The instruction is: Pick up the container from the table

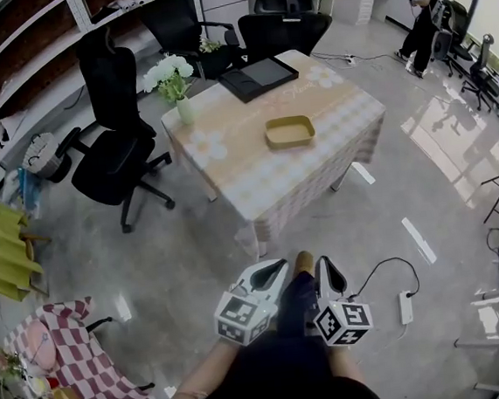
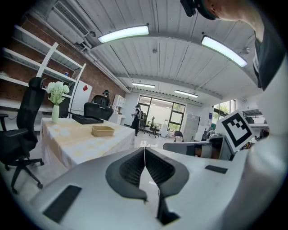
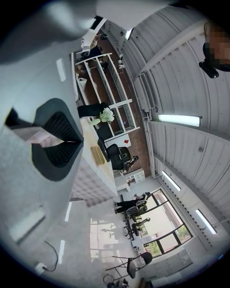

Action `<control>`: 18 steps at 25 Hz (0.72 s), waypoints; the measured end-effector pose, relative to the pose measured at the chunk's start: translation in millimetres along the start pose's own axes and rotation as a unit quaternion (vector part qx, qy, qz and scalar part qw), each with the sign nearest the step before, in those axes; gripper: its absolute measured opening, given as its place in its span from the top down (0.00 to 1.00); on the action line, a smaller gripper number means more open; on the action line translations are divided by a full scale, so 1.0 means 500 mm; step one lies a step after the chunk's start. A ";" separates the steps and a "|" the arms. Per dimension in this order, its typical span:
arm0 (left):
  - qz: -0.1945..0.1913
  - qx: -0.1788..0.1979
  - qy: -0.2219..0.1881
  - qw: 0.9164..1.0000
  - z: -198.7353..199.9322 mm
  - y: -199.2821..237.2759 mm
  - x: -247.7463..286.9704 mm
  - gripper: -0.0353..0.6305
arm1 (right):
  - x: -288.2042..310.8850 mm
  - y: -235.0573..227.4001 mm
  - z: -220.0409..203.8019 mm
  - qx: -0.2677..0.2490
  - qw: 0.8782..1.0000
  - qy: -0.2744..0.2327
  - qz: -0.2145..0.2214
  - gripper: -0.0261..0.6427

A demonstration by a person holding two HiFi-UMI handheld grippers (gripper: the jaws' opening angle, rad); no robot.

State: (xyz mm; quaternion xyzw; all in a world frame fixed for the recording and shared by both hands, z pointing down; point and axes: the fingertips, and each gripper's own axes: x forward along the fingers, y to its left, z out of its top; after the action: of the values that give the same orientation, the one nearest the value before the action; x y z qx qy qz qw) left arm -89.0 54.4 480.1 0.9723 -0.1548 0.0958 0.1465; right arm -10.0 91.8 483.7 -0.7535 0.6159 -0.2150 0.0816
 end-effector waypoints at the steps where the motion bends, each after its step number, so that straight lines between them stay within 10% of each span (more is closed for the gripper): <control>1: 0.001 0.000 -0.001 1.000 0.003 0.001 0.005 0.93 | 0.005 -0.003 0.005 -0.001 1.000 -0.001 0.002 0.95; 18: 0.013 0.003 -0.008 1.000 0.063 0.062 0.173 0.93 | 0.165 -0.107 0.095 -0.005 1.000 -0.004 0.018 0.95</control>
State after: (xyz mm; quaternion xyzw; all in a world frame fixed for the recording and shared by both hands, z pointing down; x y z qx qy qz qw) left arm -13.9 -7.4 478.3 0.9713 -0.1684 0.0908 0.1410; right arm 70.5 17.8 480.5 -0.7436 0.6299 -0.2075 0.0843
